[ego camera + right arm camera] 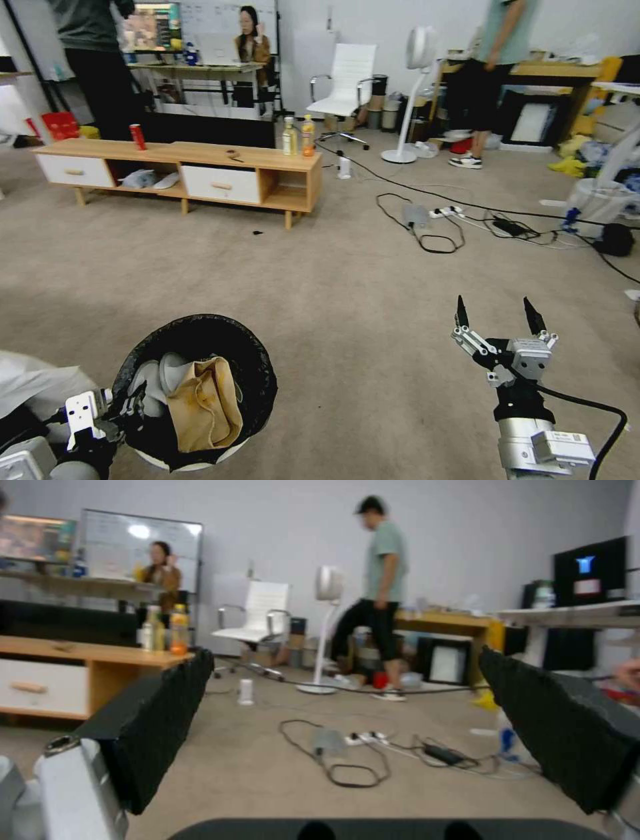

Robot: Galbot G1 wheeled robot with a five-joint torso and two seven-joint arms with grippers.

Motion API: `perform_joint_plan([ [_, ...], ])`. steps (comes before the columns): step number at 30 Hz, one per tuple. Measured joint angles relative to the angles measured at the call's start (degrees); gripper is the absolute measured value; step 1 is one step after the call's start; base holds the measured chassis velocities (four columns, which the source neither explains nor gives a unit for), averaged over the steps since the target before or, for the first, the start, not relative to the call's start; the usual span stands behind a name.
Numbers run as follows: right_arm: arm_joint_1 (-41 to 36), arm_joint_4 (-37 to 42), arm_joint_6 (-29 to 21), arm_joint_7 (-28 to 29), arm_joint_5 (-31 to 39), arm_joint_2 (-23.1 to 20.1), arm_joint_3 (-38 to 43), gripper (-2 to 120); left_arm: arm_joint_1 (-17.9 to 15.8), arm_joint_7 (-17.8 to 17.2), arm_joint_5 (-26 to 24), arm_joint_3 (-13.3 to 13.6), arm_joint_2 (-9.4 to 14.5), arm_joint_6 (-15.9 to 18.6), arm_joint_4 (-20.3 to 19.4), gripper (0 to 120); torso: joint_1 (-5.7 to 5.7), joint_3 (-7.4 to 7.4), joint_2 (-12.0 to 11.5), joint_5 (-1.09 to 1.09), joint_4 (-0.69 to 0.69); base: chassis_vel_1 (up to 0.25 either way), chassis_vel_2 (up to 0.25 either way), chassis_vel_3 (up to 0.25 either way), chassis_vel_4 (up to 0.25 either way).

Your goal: Pick up the trash bin and place the garbage on the floor into it.

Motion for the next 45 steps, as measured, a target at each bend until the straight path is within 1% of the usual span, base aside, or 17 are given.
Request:
perform_joint_plan([
  [8, -0.03, -0.24, 0.31, -0.07, -0.22, 0.12, -0.04, 100, 0.01, 0.03, 0.05, 0.00, -0.19, 0.00, 0.00, 6, 0.00, 0.00, 0.00, 0.00, 0.00, -0.105, -0.112, -0.113, -0.100],
  [14, 0.14, -0.51, 0.64, -0.15, -0.26, 0.06, -0.07, 100, 0.00, 0.04, -0.01, -0.04, -0.26, 0.00, 0.00, 6, 0.00, 0.00, 0.00, 0.00, -0.04, -0.102, -0.101, -0.086, -0.095],
  [16, 0.23, -0.53, 0.64, -0.17, -0.26, 0.06, -0.11, 100, 0.00, 0.04, -0.03, -0.09, -0.26, 0.01, 0.00, 6, 0.00, 0.00, 0.00, 0.00, -0.02, 0.000, 0.000, 0.000, 0.000],
  [17, 0.36, -0.54, 0.64, -0.19, -0.25, 0.12, -0.21, 100, 0.02, 0.04, -0.03, -0.17, -0.26, 0.03, 0.00, 6, 0.00, 0.00, 0.00, 0.00, 0.03, 0.000, 0.000, 0.000, 0.000],
  [19, 0.44, -0.59, 0.64, -0.23, -0.24, 0.16, -0.26, 100, 0.02, 0.02, -0.04, -0.19, -0.26, 0.05, 0.00, 6, 0.00, 0.00, 0.00, 0.00, 0.04, 0.000, 0.000, 0.000, 0.000],
  [23, 0.45, -0.78, 0.71, -0.26, -0.24, 0.15, -0.30, 100, 0.00, -0.03, -0.05, -0.16, -0.34, 0.06, 0.01, 6, 0.00, 0.00, 0.00, 0.00, 0.00, 0.000, 0.000, 0.000, 0.000],
  [45, 1.22, -2.02, 2.14, -2.55, 0.31, 0.00, -0.17, 100, 0.21, -0.13, -0.22, -0.40, -0.50, 0.06, -0.19, 6, 0.00, 0.00, 0.00, 0.00, 0.00, 0.000, 0.000, 0.000, 0.000],
])
